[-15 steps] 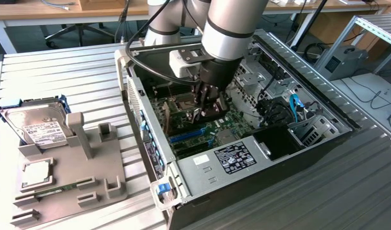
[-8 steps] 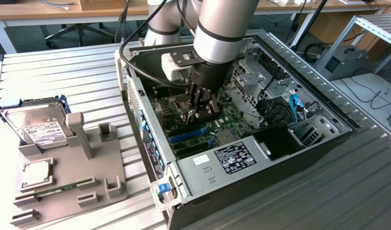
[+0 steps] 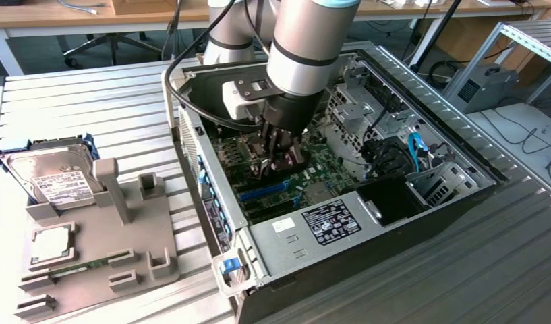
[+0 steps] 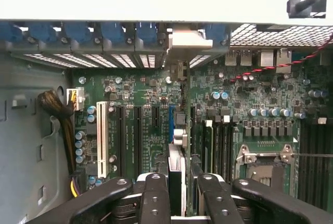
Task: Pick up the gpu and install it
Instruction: 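Insert the gpu into the slot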
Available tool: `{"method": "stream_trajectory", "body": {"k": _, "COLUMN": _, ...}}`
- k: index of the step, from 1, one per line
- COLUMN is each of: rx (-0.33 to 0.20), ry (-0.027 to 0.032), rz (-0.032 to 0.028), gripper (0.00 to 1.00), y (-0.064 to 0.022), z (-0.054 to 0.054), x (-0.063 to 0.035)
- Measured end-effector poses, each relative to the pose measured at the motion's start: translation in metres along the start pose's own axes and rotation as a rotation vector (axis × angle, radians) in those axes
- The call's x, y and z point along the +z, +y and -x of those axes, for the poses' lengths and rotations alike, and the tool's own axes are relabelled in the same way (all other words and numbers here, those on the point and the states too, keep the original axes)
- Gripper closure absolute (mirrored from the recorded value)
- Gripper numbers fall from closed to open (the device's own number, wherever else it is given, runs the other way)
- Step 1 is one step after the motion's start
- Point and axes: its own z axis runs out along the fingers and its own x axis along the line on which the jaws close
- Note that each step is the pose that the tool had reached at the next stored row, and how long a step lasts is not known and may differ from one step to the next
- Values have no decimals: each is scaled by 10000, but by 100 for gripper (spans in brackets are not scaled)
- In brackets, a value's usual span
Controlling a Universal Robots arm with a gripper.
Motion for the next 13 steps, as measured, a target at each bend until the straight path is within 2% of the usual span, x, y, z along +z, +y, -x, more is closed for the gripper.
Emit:
{"method": "stream_trajectory", "body": {"k": 7, "rx": 2, "ry": 2, "rz": 0, "gripper": 74, "y": 28, "z": -5, "x": 72}}
{"method": "stream_trajectory", "body": {"k": 9, "rx": 3, "ry": 33, "rz": 1, "gripper": 74, "y": 32, "z": -6, "x": 76}}
{"method": "stream_trajectory", "body": {"k": 13, "rx": 6, "ry": 148, "rz": -1, "gripper": 74, "y": 33, "z": -7, "x": 82}}
